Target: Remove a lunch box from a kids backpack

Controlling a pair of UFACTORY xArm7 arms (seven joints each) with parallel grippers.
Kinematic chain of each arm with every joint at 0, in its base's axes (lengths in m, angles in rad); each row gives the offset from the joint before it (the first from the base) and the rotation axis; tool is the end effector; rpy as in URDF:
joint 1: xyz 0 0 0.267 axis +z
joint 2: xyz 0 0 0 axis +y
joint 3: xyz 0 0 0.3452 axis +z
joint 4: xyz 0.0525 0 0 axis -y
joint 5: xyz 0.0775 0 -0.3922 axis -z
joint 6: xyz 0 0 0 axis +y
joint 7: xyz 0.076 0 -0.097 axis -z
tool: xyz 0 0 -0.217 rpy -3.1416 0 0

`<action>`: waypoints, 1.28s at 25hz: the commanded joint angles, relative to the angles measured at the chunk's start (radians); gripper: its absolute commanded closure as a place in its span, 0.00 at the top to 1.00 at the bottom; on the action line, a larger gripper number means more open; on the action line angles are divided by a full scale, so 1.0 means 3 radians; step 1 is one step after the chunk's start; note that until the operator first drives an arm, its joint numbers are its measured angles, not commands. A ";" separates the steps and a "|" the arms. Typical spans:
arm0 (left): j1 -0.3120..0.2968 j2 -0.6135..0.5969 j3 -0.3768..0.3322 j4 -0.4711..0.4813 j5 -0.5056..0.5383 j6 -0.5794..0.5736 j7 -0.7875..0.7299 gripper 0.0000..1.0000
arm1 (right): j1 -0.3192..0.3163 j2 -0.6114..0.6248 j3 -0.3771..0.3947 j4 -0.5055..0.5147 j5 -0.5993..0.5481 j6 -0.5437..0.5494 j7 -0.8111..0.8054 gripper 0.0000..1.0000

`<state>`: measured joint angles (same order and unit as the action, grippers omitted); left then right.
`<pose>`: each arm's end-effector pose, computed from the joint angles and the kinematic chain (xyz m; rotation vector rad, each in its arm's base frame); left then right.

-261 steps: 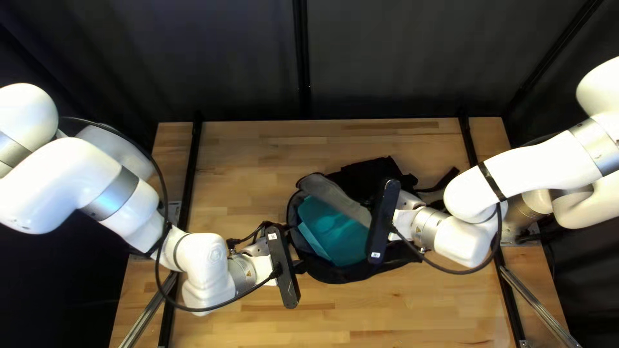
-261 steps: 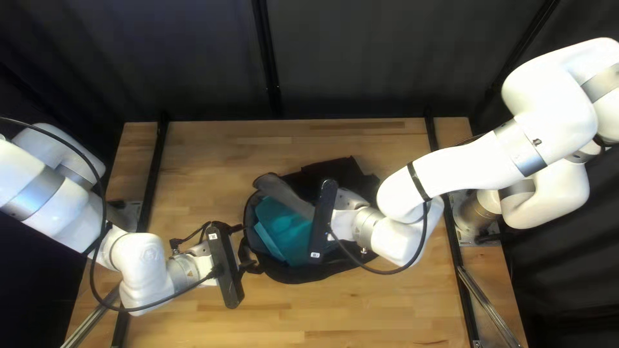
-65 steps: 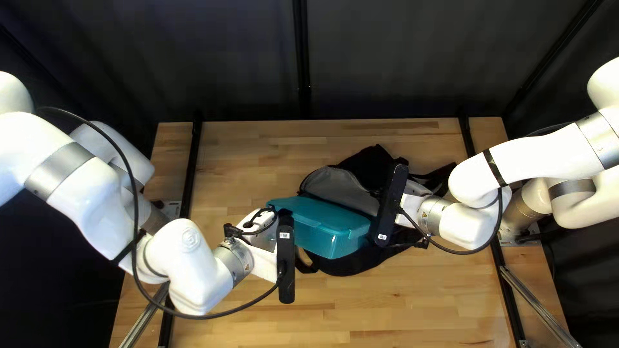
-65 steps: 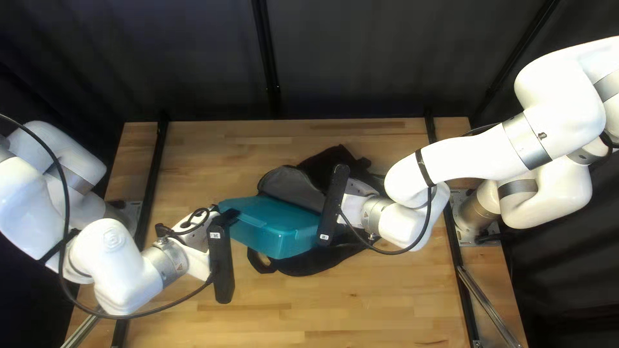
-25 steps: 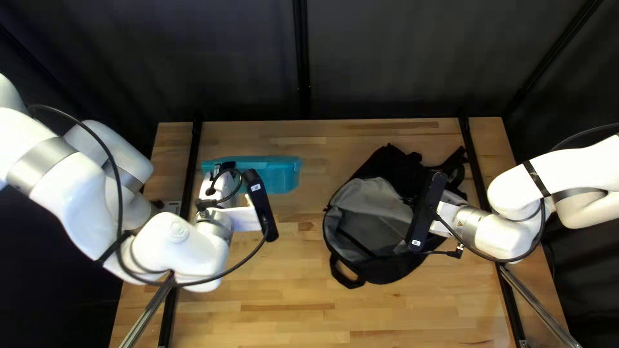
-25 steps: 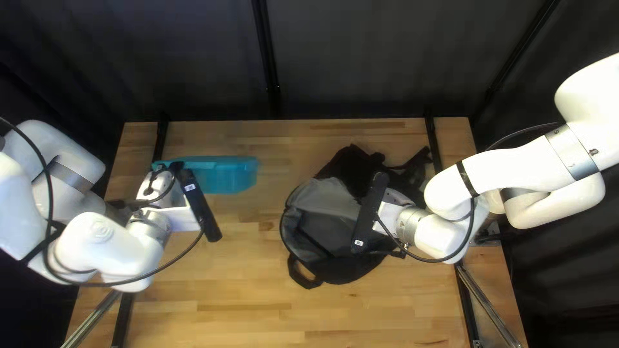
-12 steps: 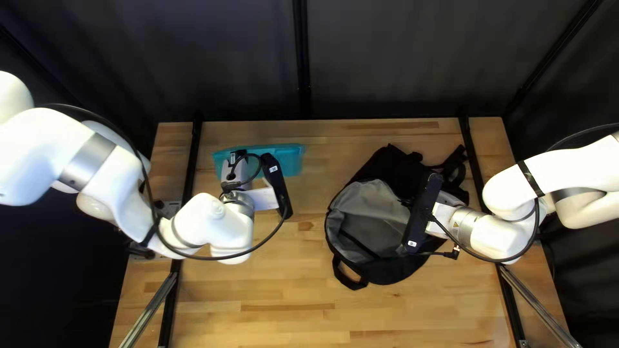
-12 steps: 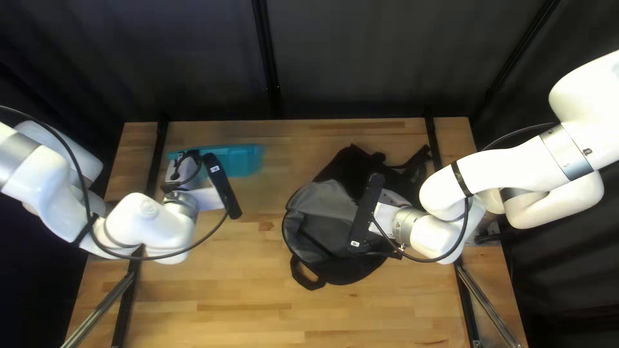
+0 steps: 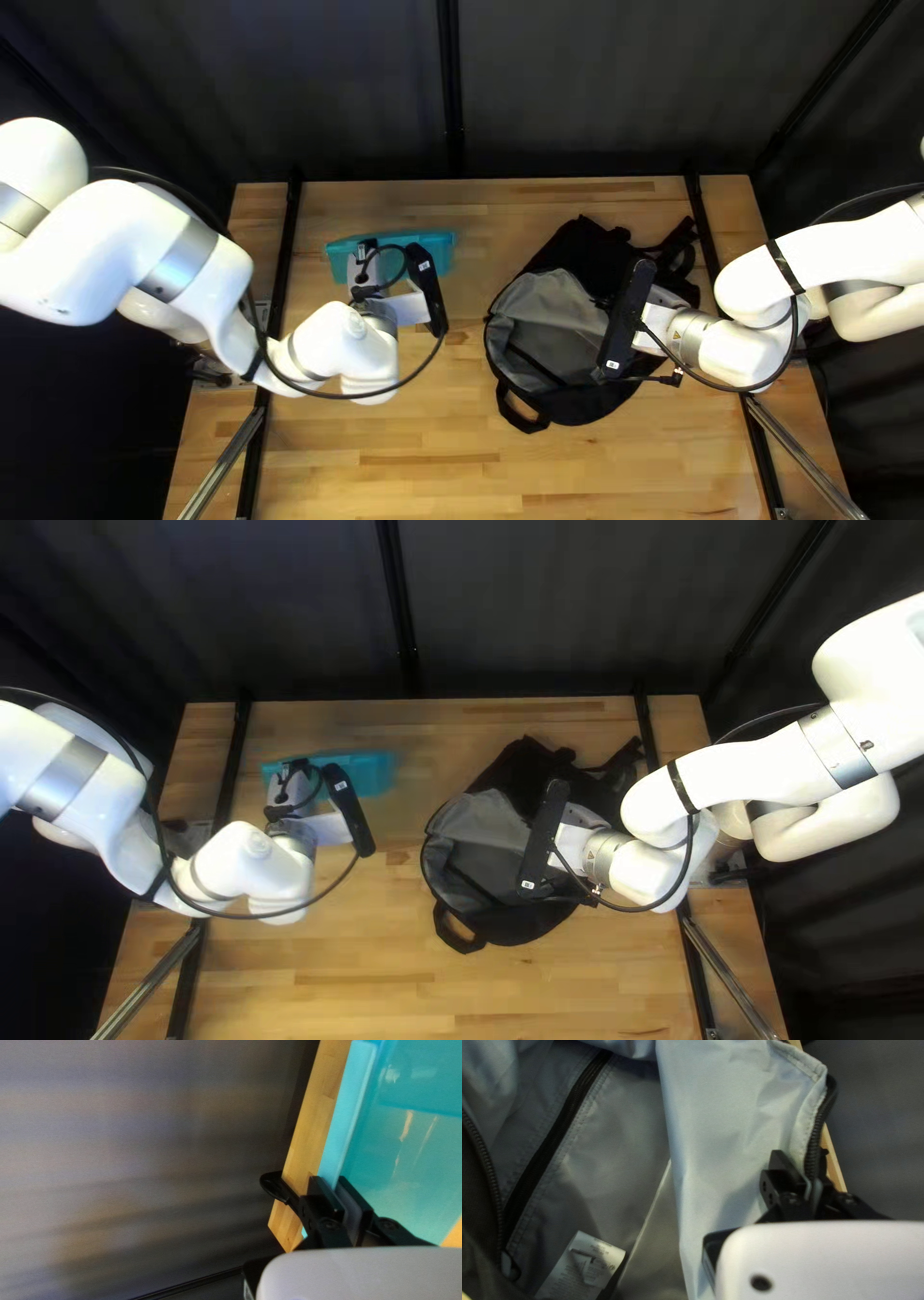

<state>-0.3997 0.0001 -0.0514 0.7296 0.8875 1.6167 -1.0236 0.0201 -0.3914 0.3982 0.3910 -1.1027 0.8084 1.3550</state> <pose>0.3443 0.1065 0.1921 -1.9604 -0.1674 0.0492 0.4183 -0.0172 0.1482 2.3687 -0.1419 0.7846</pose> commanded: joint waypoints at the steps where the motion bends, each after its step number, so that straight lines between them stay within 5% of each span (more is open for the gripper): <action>1: -0.0073 0.0244 -0.0069 0.0184 -0.0109 0.0008 -0.0066 0.00 | -0.0018 0.0033 0.0002 0.0017 -0.0039 -0.0015 0.0031 0.00; 16: -0.0313 0.0705 -0.0296 0.0605 -0.0476 0.0106 -0.0186 0.00 | -0.0048 0.0089 0.0003 0.0041 -0.0121 -0.0050 0.0088 0.00; 32: -0.0341 0.0745 -0.0444 0.0581 -0.0795 -0.0414 -0.0108 0.00 | -0.0067 0.0140 0.0004 0.0049 -0.0179 -0.0089 0.0143 0.00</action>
<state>-0.5033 0.2305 -0.1779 0.9036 0.6659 1.5127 -1.0712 0.0010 -0.3523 0.3987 0.4050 -1.1532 0.7831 1.3942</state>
